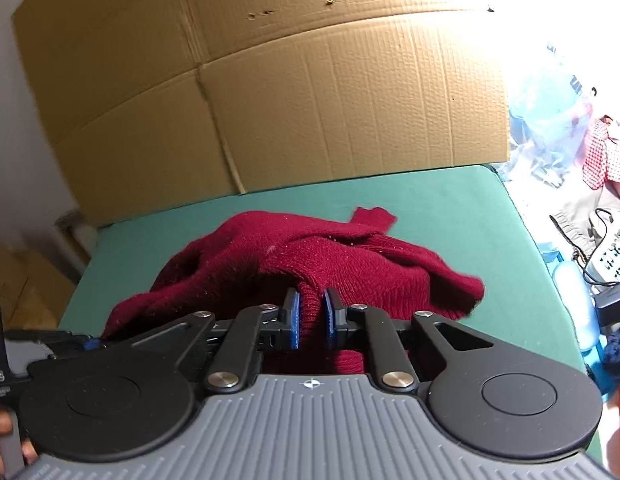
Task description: Fold clothes
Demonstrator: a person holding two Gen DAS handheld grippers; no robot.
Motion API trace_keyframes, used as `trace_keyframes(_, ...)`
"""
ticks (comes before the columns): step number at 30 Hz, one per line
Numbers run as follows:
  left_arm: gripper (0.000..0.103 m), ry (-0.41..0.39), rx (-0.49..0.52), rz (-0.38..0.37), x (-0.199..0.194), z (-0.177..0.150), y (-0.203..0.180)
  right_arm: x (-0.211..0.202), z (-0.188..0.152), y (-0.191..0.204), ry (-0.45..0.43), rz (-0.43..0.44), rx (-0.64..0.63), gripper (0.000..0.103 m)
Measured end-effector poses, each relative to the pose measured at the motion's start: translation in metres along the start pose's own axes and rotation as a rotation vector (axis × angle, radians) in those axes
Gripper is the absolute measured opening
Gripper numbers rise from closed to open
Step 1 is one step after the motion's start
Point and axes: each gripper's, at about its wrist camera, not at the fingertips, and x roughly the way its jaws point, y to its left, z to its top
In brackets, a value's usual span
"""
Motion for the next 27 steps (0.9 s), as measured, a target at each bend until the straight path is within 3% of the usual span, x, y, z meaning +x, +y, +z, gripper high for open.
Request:
trace_keyframes(2,0.003,0.0,0.015,0.015,-0.012,-0.022,0.004,-0.008,-0.019,0.004,0.04,-0.055,-0.089,0.013)
trace_keyframes(4,0.004,0.007,0.028,0.029,-0.024,-0.044,0.006,-0.02,-0.038,0.008,0.098,-0.05,-0.174,0.013)
trace_keyframes(8,0.019,0.021,0.092,0.049,-0.039,-0.074,0.002,-0.049,-0.062,0.014,0.101,-0.083,-0.322,0.017)
trace_keyframes(9,0.022,0.014,0.112,0.038,-0.041,-0.075,-0.002,-0.055,-0.06,0.015,0.08,-0.084,-0.33,0.03)
trace_keyframes(10,0.033,0.007,0.131,0.028,-0.042,-0.077,-0.006,-0.06,-0.058,0.016,0.055,-0.083,-0.331,0.054)
trace_keyframes(12,0.053,-0.028,0.164,0.032,-0.042,-0.073,-0.018,-0.063,-0.053,0.017,-0.005,-0.083,-0.321,0.08)
trace_keyframes(13,0.067,-0.051,0.181,0.037,-0.041,-0.069,-0.026,-0.057,-0.051,0.023,-0.033,-0.097,-0.326,0.081)
trace_keyframes(15,0.074,-0.089,0.222,0.049,-0.035,-0.06,-0.044,-0.04,-0.047,0.031,-0.06,-0.119,-0.331,0.08)
trace_keyframes(17,0.07,-0.091,0.258,0.078,-0.019,-0.049,-0.058,-0.011,-0.042,0.036,0.012,-0.121,-0.322,0.072)
trace_keyframes(18,0.055,-0.072,0.264,0.089,-0.008,-0.043,-0.062,0.003,-0.04,0.039,0.048,-0.121,-0.317,0.056)
trace_keyframes(19,0.029,-0.032,0.237,0.077,0.002,-0.037,-0.061,0.017,-0.038,0.039,0.093,-0.117,-0.294,0.021)
trace_keyframes(20,0.015,0.017,0.189,0.044,0.009,-0.031,-0.056,0.022,-0.033,0.036,0.125,-0.103,-0.247,0.014)
trace_keyframes(22,0.006,0.098,0.093,-0.018,0.018,-0.019,-0.045,0.015,-0.021,0.029,0.123,-0.061,-0.156,0.015)
trace_keyframes(24,0.006,0.087,0.049,-0.029,0.009,-0.008,-0.037,0.007,-0.008,0.024,0.111,-0.027,-0.089,0.015)
trace_keyframes(27,0.005,0.045,0.036,-0.027,-0.01,0.009,-0.031,-0.014,0.011,0.026,0.043,-0.015,-0.12,0.012)
